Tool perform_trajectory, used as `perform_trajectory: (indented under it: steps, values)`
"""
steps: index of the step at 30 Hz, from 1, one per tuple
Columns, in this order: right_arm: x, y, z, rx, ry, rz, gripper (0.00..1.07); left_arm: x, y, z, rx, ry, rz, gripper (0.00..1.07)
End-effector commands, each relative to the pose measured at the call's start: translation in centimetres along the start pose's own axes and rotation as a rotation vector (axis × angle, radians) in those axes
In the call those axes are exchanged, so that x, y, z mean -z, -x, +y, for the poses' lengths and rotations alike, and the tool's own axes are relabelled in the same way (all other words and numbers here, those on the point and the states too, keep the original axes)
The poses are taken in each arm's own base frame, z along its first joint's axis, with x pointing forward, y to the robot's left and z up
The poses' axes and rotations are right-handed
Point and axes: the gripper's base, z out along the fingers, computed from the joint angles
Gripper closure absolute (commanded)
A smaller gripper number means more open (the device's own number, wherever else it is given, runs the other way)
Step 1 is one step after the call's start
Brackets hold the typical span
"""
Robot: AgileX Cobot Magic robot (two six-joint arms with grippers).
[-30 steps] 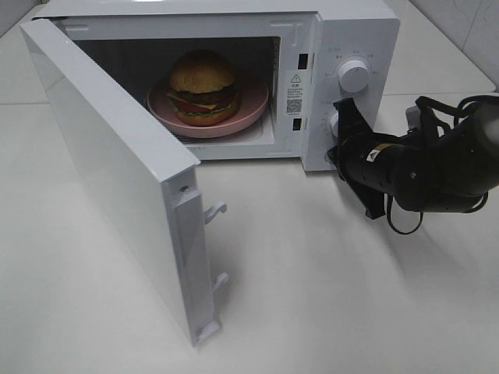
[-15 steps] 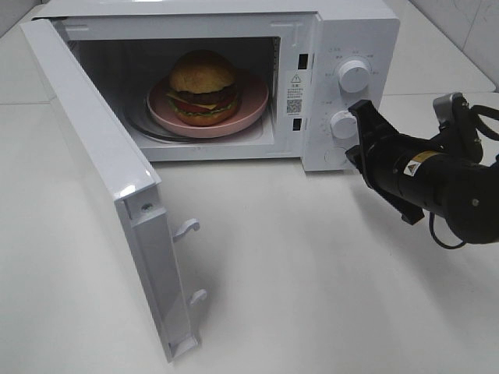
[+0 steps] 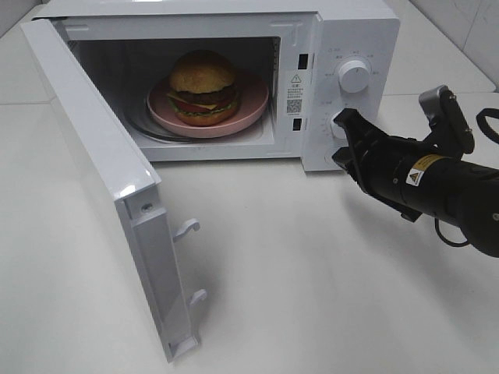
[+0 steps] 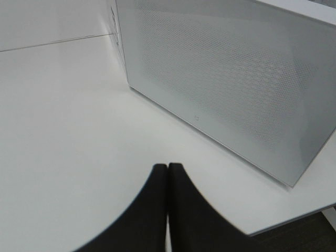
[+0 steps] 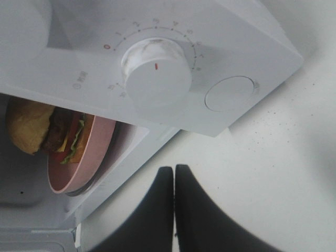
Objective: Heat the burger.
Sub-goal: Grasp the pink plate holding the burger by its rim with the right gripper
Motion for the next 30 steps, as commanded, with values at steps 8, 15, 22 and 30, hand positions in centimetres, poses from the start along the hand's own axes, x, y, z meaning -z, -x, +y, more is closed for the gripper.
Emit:
perform_trajectory:
  steps: [8,15,22,30]
  values:
    - [0.2,-0.6,0.8,0.486,0.089,0.067,1.07,0.2,-0.1,0.0,0.003,0.002,-0.026,1.07]
    - [0.3,-0.6,0.9,0.715,0.105,0.060,1.06,0.2,-0.1,0.0,0.003,0.002,-0.026,1.07]
    - [0.6,-0.4,1.3,0.875,0.099,0.064,1.06,0.2,-0.1,0.0,0.003,0.002,-0.026,1.07]
    - [0.9,-0.9,-0.1,0.933,-0.028,0.219,1.05,0.2,-0.1,0.0,0.003,0.002,-0.026,1.07]
